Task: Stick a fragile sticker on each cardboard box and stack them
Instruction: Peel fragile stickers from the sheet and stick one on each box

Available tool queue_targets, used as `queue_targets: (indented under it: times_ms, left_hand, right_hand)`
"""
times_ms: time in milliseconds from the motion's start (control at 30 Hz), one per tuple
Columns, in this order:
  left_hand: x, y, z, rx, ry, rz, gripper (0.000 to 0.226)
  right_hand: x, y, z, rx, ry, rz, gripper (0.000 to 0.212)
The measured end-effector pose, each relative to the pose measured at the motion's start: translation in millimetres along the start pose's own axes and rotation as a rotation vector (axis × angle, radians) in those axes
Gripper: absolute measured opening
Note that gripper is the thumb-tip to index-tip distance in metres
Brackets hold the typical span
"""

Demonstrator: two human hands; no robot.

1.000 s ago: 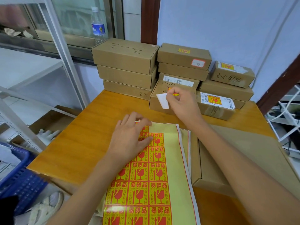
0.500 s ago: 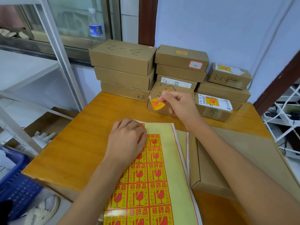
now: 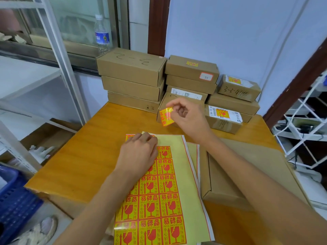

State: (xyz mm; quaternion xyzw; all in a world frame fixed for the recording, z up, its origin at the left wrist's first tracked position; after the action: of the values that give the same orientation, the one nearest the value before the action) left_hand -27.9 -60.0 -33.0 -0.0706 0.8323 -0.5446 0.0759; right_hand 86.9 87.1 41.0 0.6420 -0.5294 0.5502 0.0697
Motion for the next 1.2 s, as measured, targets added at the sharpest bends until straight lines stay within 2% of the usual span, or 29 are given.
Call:
queue_targets:
  times_ms: [167,300,367,433,500,533,567,667,700,767,867,933,1067,1200]
  left_hand:
    - [2,-3,-13,0.182,0.163,-0.005,0.039]
    - [2,-11,-25,0.423,0.209,0.000,0.051]
    - [-5,-23,-29,0.384,0.202,-0.029,0.053]
    - [-26,-44,-30,0.182,0.223,0.004,0.045]
    - [-63,-69,-27,-0.034,0.224,0.142,0.027]
    - [-84,-80,-26,-0.075,0.198,0.228,0.020]
    - [-106,-88,-26,-0.051,0.150,0.331,0.016]
    - [-166,-85,-28,0.176,-0.007,0.830,0.016]
    - [-180,-81,-29,0.210,-0.045,0.976,0.018]
    - [-197,-74,-31,0.211,-0.103,1.114,0.017]
    - [-204,-65,-40,0.155,-0.157,1.140,0.002]
    - [-204,-60,-47,0.144,-0.150,1.077,0.008]
    - [-207,-53,-50,0.162,-0.089,0.947,0.011]
    - [-207,-47,-52,0.131,-0.111,0.853,0.011]
  right_hand:
    - [15,-37,20,-0.147,0.166,-0.022,0.032]
    - [19,-82,59,-0.217,0.425,-0.148,0.019]
    - [21,-109,84,-0.245,0.540,-0.208,0.009]
    - [16,-134,109,-0.243,0.605,-0.244,0.003]
    - [10,-156,134,-0.252,0.658,-0.209,0.006]
    - [6,-164,146,-0.260,0.687,-0.171,0.010]
    - [3,-170,157,-0.269,0.719,-0.146,0.014]
    - [-4,-175,180,-0.303,0.798,-0.206,0.018]
    - [-5,-174,185,-0.301,0.805,-0.227,0.017]
    - [-4,-172,191,-0.284,0.785,-0.230,0.019]
    - [-6,-174,195,-0.266,0.763,-0.180,0.021]
    - [-10,-178,193,-0.226,0.757,-0.107,0.027]
    - [-21,-186,185,-0.198,0.737,-0.008,0.021]
    - [-33,-187,174,-0.106,0.741,0.146,0.023]
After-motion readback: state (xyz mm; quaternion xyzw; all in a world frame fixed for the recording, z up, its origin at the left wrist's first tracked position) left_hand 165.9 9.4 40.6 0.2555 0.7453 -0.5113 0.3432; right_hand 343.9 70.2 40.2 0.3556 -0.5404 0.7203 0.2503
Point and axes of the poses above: each hand's wrist, its own z-axis away from the middle knuckle, its own y-axis out of the palm, x = y × z, the point moved 2 cm from there along -z, towards the middle knuckle, and after that the axes turned 5 degrees about y, right-handed, at the moved point
